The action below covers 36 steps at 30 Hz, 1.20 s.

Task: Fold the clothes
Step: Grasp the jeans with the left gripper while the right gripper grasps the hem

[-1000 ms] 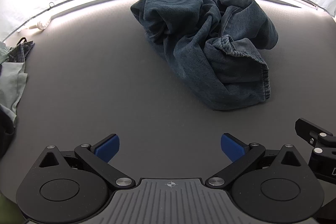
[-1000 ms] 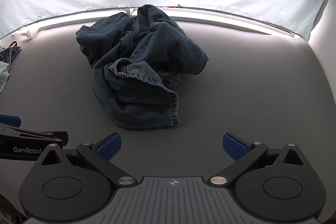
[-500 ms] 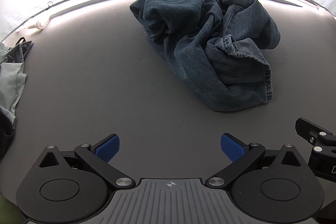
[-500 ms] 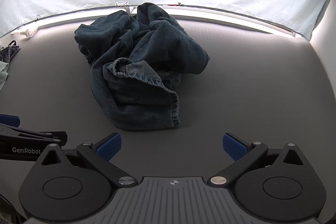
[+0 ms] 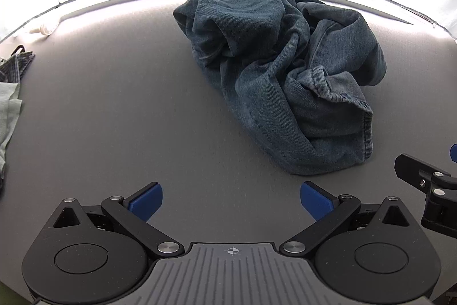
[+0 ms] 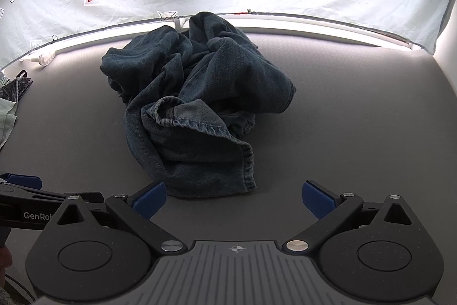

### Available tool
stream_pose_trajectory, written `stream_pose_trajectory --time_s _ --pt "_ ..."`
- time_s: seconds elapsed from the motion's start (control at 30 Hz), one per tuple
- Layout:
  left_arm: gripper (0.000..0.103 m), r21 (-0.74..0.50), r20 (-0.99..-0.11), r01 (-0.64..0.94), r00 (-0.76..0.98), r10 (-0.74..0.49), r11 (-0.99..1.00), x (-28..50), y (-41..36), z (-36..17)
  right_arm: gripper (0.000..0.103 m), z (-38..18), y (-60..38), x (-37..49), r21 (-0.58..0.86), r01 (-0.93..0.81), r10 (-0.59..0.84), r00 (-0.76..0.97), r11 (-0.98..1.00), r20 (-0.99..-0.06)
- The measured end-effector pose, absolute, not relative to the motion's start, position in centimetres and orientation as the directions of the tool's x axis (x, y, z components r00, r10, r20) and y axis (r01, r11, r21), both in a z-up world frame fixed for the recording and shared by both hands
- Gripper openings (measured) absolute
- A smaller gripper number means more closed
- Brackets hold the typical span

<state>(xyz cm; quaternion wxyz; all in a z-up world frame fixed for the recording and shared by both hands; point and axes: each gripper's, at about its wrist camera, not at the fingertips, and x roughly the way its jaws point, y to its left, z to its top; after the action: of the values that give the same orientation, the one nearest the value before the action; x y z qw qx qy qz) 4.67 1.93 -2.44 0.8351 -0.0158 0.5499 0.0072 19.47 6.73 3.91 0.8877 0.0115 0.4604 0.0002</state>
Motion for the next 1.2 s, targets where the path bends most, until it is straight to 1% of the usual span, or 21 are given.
stream_pose_trajectory --time_s 0.13,0.23,0.3,0.4,0.63,0.77,0.83,0.9,0.93,0.97,1.0,1.03,1.07,1.1,1.13,1.17,1.2 --pt "0.103 -0.056 -0.911 -0.042 0.412 -0.034 0.998 6.7 2.7 -2.8 0.098 3.3 6.9 21.6 0.048 -0.024 0.053 0.589 0.999 -0.806" --pt "0.103 -0.08 -0.902 -0.053 0.429 -0.05 0.995 8.0 3.4 -3.1 0.094 2.5 7.3 23.3 0.065 -0.065 0.091 0.587 0.996 -0.804" --pt "0.103 -0.102 -0.897 -0.067 0.438 -0.062 0.993 8.9 4.0 -3.2 0.085 2.0 7.7 24.2 0.063 -0.103 0.112 0.595 0.993 -0.796" --pt "0.103 -0.152 -0.886 -0.094 0.454 -0.093 0.984 10.8 5.1 -3.3 0.078 0.9 8.5 25.6 0.021 -0.144 0.102 0.592 0.989 -0.8" --pt "0.103 -0.276 -0.862 -0.146 0.475 -0.177 0.95 15.7 7.2 -3.6 0.076 -1.2 9.7 28.3 -0.034 -0.209 0.099 0.592 0.977 -0.8" --pt "0.103 -0.361 -0.864 -0.184 0.435 -0.254 0.914 19.4 7.9 -4.9 0.076 -1.8 9.8 29.2 -0.017 -0.251 0.135 0.577 0.968 -0.805" --pt "0.103 -0.404 -0.866 -0.23 0.407 -0.289 0.885 21.0 8.4 -5.9 0.07 -2.0 9.6 29.3 0.016 -0.256 0.167 0.581 0.967 -0.796" --pt "0.103 -0.445 -0.863 -0.27 0.383 -0.328 0.854 22.4 8.9 -7.0 0.051 -2.2 9.3 29.2 0.057 -0.259 0.202 0.578 0.964 -0.791" --pt "0.096 -0.458 -0.862 -0.274 0.37 -0.347 0.845 22.8 8.9 -7.5 0.046 -2.3 9.2 29.2 0.071 -0.251 0.208 0.578 0.965 -0.789" --pt "0.091 -0.468 -0.86 -0.272 0.358 -0.363 0.841 23.2 8.8 -8.0 0.03 -2.4 9.1 29.2 0.082 -0.234 0.206 0.577 0.969 -0.79" --pt "0.08 -0.477 -0.857 -0.265 0.351 -0.376 0.838 23.3 8.7 -8.2 0.017 -2.5 8.9 29.2 0.094 -0.219 0.206 0.574 0.971 -0.793" --pt "0.069 -0.486 -0.852 -0.253 0.348 -0.39 0.837 23.4 8.5 -8.4 0.014 -2.7 8.7 29.1 0.114 -0.204 0.212 0.565 0.972 -0.797" --pt "0.064 -0.491 -0.848 -0.243 0.353 -0.395 0.837 23.3 8.3 -8.4 0.011 -2.8 8.5 28.9 0.118 -0.19 0.207 0.566 0.975 -0.798" --pt "0.053 -0.491 -0.844 -0.237 0.366 -0.391 0.838 23.1 8.2 -8.2 0.009 -2.8 8.3 28.7 0.122 -0.177 0.203 0.567 0.977 -0.799" --pt "0.04 -0.487 -0.841 -0.232 0.386 -0.38 0.842 22.8 8.0 -8.0 0.008 -2.9 8.2 28.4 0.119 -0.168 0.194 0.569 0.979 -0.799" --pt "0.033 -0.477 -0.84 -0.233 0.404 -0.362 0.847 22.5 7.9 -7.7 0.005 -2.8 8.0 28.0 0.11 -0.156 0.181 0.574 0.982 -0.798" --pt "0.022 -0.466 -0.84 -0.239 0.423 -0.34 0.852 22.1 7.8 -7.5 0.005 -2.8 7.9 27.6 0.101 -0.145 0.167 0.58 0.984 -0.798"
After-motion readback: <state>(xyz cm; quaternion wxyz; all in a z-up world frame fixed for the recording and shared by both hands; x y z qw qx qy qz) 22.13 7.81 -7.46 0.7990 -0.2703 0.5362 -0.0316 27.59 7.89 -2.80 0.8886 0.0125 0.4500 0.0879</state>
